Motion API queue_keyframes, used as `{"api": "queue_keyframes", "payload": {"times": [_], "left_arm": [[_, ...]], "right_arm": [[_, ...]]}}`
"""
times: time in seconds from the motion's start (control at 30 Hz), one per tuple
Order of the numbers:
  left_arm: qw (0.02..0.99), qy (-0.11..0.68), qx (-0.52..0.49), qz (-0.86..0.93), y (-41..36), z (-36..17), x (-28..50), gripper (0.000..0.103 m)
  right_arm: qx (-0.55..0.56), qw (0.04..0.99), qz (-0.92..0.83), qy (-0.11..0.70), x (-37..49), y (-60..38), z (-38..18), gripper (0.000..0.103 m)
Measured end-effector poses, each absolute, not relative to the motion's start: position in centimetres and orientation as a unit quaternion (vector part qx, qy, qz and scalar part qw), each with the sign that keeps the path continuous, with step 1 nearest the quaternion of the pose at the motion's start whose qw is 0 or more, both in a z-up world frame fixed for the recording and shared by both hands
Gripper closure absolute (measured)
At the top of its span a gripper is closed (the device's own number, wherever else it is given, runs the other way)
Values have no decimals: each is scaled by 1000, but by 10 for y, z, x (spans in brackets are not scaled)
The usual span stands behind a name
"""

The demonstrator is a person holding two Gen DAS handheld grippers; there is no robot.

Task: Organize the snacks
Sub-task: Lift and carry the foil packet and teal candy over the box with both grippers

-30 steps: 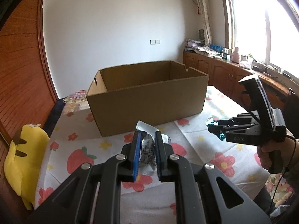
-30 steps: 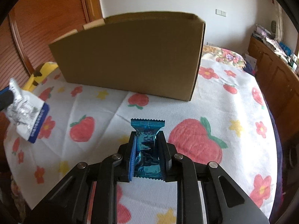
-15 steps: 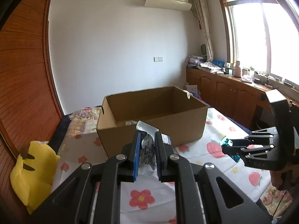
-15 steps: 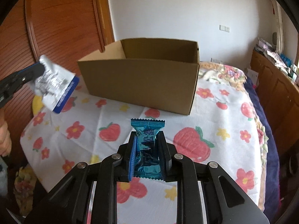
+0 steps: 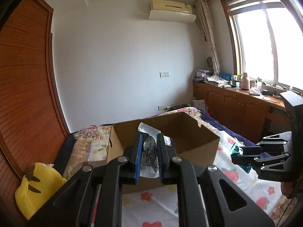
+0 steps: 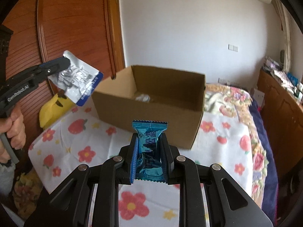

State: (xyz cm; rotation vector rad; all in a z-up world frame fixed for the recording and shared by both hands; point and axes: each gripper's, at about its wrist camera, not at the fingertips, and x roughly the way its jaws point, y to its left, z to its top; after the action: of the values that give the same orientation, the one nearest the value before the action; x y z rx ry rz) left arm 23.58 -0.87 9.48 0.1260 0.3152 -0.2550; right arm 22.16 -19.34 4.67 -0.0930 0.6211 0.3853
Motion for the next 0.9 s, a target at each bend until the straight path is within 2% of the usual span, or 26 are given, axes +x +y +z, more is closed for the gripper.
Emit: {"api": "queue_keyframes", "payload": {"times": [0.4, 0.9], "left_arm": [[980, 155, 51, -113, -3, 85, 299, 92], [975, 197, 35, -95, 3, 36, 365, 92]], "right_arm": [[-52, 936, 206, 282, 279, -182, 63, 84], [-40, 928, 216, 301, 355, -171, 35, 84]]}}
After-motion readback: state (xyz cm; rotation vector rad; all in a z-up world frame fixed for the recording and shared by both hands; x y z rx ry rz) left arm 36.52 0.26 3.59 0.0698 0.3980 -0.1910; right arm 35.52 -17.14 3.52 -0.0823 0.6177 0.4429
